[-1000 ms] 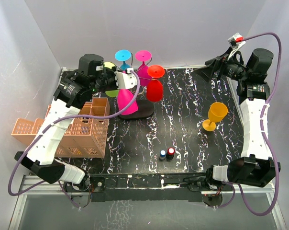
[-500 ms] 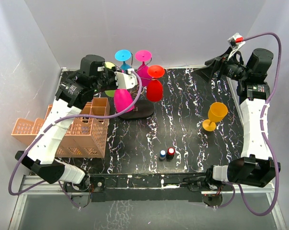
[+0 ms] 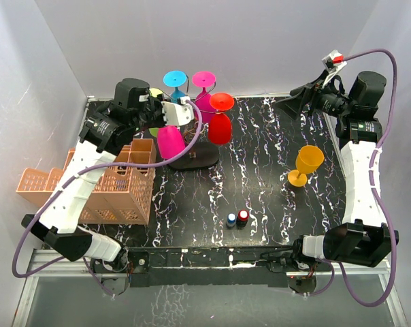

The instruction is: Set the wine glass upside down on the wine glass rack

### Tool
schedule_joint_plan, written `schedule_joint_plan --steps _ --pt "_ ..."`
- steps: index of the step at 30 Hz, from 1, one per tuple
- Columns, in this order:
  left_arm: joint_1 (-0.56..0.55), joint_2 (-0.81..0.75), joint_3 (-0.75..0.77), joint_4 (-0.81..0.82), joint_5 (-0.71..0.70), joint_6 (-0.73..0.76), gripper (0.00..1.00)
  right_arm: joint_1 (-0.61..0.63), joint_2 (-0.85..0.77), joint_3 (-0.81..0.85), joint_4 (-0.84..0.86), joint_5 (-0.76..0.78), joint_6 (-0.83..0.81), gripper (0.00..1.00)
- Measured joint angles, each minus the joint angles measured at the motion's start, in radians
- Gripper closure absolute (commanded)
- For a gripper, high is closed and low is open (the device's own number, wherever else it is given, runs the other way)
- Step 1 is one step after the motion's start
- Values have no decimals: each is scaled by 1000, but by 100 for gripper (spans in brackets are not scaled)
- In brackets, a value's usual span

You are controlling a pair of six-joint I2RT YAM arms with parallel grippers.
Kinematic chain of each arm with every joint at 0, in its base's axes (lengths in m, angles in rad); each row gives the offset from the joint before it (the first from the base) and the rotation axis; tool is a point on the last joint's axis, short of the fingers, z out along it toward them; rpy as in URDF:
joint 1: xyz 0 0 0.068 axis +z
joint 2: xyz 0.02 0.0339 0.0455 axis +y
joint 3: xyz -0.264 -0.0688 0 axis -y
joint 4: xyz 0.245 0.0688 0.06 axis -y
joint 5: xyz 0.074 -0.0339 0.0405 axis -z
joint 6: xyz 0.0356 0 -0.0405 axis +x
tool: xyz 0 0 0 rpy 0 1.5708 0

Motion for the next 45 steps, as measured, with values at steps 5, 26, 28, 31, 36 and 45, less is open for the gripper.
schedule_joint_plan --steps 5,26,28,31,36,45 --pt "0 0 -15 -6 -48 0 100 0 0 -1 0 -4 0 10" --pt "-3 -56 0 -119 -53 -23 100 0 0 -2 0 -4 -3 10" --pt "-3 -56 9 -129 -35 -26 100 0 0 -2 0 -4 -3 10" --pt "-3 -56 20 -138 -11 -34 100 0 0 -2 0 -4 -3 10" --pt "-2 -55 22 -141 14 -41 100 0 0 -2 0 -4 -3 10" --pt "-2 -51 17 -111 45 -51 100 0 -2 -17 1 -4 -3 9"
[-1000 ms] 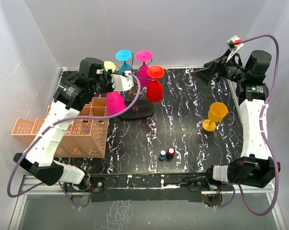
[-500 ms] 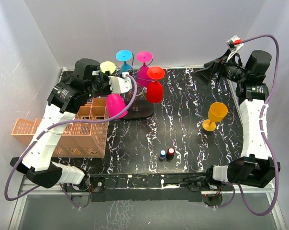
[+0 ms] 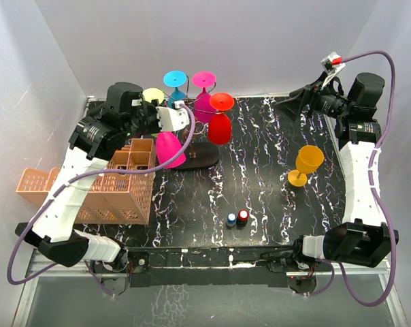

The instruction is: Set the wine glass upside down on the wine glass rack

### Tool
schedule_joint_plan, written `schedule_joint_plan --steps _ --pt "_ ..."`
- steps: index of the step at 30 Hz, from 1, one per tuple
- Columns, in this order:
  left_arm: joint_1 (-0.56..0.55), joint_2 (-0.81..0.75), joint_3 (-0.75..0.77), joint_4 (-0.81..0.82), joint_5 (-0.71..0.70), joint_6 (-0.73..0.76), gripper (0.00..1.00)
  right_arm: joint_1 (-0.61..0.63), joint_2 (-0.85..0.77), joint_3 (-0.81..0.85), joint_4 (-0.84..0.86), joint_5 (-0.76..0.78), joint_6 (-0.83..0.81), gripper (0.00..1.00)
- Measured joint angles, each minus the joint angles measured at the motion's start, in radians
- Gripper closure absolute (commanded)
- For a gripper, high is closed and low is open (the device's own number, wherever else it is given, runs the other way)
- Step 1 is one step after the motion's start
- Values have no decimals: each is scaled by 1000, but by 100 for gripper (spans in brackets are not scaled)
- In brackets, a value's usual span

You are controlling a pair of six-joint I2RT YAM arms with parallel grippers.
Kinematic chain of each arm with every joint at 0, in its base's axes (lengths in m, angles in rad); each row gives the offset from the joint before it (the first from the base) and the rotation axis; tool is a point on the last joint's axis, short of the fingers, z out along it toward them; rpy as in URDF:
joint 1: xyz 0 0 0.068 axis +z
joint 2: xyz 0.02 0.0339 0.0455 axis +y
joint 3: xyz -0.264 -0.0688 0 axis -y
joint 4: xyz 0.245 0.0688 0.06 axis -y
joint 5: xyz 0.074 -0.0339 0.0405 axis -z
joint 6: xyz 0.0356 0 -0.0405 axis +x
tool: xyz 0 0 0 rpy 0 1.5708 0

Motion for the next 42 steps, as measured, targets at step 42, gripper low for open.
schedule_joint_plan --steps 42 --pt "-39 16 -85 82 21 -64 76 -1 -2 -19 0 1 -21 9"
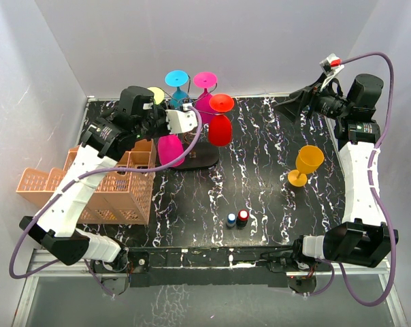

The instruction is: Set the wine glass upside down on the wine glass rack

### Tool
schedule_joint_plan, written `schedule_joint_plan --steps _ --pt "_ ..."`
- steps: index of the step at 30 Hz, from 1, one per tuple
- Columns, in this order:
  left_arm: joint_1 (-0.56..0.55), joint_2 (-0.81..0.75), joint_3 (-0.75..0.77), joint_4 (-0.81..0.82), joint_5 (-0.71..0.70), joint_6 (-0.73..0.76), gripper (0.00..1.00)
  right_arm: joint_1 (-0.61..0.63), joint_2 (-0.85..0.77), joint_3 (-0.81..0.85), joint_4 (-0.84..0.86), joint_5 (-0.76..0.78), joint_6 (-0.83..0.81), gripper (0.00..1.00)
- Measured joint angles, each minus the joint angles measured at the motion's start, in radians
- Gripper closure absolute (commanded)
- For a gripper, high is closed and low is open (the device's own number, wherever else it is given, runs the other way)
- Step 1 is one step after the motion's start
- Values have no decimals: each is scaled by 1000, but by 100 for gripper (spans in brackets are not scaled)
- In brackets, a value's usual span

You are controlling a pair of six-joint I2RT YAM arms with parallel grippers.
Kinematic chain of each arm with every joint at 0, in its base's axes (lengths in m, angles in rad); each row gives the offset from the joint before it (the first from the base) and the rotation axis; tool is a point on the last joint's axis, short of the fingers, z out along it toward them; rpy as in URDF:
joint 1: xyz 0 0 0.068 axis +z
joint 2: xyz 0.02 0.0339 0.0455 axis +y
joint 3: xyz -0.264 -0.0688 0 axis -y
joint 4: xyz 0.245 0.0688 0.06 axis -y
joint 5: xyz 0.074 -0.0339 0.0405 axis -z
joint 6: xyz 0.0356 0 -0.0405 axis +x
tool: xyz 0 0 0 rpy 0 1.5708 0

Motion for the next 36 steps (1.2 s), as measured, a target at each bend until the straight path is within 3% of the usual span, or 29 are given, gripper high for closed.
schedule_joint_plan --steps 36 --pt "0 -2 -8 68 35 -150 68 0 0 -13 0 11 -10 8"
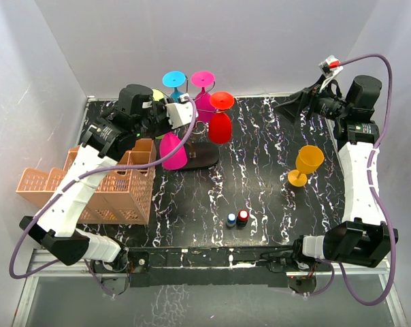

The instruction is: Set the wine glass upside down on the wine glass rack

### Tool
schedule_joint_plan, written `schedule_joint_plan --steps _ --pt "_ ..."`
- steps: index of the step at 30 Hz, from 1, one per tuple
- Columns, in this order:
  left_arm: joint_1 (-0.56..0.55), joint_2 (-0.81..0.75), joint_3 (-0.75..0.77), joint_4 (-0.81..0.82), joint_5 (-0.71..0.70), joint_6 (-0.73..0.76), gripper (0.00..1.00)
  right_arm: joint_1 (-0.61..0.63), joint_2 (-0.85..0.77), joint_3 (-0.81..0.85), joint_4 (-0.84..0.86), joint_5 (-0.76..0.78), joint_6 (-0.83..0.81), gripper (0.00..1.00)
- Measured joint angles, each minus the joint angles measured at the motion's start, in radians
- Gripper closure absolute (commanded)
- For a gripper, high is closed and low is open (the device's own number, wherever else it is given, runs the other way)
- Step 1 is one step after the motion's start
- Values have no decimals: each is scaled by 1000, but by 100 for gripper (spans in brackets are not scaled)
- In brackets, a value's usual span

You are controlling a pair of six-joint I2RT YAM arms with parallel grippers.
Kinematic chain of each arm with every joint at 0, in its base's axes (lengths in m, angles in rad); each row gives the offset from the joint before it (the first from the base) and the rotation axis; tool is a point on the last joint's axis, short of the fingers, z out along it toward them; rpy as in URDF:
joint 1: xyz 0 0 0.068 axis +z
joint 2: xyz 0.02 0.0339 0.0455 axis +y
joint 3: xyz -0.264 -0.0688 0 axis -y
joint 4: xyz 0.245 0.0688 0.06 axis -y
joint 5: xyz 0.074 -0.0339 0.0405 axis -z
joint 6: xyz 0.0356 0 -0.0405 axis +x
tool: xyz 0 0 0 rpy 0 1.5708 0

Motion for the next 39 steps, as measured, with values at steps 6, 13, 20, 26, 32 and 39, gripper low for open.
schedule_joint_plan --steps 6,13,20,26,32,39 --pt "0 -6 -15 20 23 -29 68 -1 0 -11 0 1 -3 8" --pt "0 -15 -40 49 26 -62 66 -2 0 -18 0 1 -3 8" --pt "0 -16 -42 64 26 -89 66 -2 0 -18 0 1 -3 8" --pt "0 -17 -42 67 28 -111 66 -2 0 -18 0 1 -3 8" --pt "0 -19 -43 69 37 -129 66 -2 -1 -19 0 1 -3 8" --pt "0 -21 -46 79 39 -158 66 -3 -2 -19 0 1 -3 8"
